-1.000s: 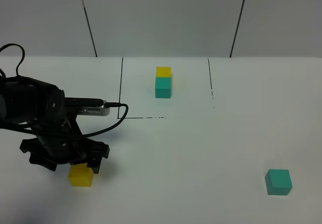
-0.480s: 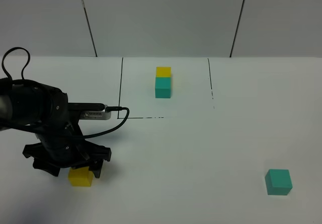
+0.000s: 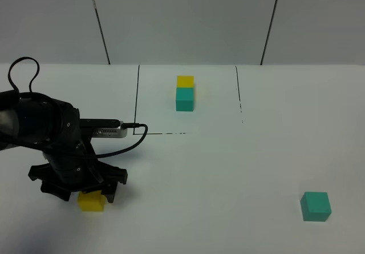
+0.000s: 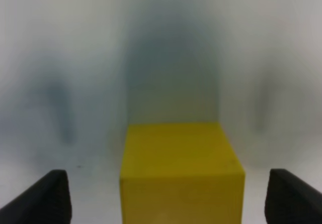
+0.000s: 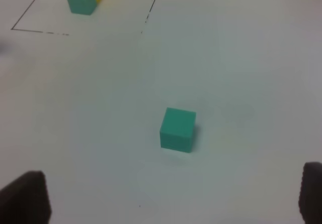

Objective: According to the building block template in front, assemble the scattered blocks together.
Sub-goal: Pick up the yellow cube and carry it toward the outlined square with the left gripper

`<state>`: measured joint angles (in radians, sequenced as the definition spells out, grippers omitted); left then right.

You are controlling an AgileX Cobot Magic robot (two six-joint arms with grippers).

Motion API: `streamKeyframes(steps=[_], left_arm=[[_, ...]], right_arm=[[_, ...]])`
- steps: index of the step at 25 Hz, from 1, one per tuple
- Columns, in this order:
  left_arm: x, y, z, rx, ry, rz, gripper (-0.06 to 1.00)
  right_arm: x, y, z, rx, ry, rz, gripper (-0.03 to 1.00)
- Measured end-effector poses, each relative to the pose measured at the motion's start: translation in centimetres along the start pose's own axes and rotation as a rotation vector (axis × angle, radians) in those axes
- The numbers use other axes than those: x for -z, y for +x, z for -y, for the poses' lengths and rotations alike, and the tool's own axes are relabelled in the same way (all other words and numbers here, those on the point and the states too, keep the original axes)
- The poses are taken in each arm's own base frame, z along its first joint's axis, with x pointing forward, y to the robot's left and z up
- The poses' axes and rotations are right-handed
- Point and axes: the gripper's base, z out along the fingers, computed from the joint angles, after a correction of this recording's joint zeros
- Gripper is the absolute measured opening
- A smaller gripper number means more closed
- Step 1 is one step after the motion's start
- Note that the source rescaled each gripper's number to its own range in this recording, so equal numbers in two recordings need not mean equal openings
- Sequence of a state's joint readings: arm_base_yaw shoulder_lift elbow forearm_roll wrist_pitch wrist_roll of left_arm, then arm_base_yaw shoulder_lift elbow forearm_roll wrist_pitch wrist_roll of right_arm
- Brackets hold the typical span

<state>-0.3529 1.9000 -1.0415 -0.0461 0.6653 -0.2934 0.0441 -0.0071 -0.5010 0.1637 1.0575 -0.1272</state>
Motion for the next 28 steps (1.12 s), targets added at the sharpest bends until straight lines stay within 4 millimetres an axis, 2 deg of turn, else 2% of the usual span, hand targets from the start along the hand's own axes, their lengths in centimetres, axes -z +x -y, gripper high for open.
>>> streamKeyframes(steps=[5, 9, 10, 11, 18, 21, 25, 28], left_arm=[[-0.5, 0.0, 0.0, 0.0, -0.005, -0.013, 0.46], [-0.7, 0.0, 0.0, 0.001, -0.006, -0.018, 0.16], [-0.7, 0.0, 0.0, 0.001, -0.006, -0.018, 0.05], [-0.7, 0.0, 0.0, 0.001, -0.006, -0.018, 0.0], [0.0, -0.1, 0.1, -0.019, -0.016, -0.058, 0.0], [2.1, -0.7, 0.4, -0.097, -0.01, -0.054, 0.0], [6.2, -1.5, 0.8, -0.29, 0.01, 0.01, 0.0], [7.9, -1.8, 1.1, -0.437, 0.023, 0.034, 0.0]], right_arm=[[0.0, 0.0, 0.0, 0.0, 0.0, 0.0, 1.0], [0.0, 0.0, 0.0, 0.0, 0.0, 0.0, 1.0], [0.0, 0.0, 0.0, 0.0, 0.0, 0.0, 1.0], [0.0, 0.0, 0.0, 0.0, 0.0, 0.0, 1.0], [0.0, 0.0, 0.0, 0.0, 0.0, 0.0, 1.0], [0.0, 0.0, 0.0, 0.0, 0.0, 0.0, 1.0], [0.0, 0.0, 0.0, 0.0, 0.0, 0.0, 1.0], [0.0, 0.0, 0.0, 0.0, 0.0, 0.0, 1.0]])
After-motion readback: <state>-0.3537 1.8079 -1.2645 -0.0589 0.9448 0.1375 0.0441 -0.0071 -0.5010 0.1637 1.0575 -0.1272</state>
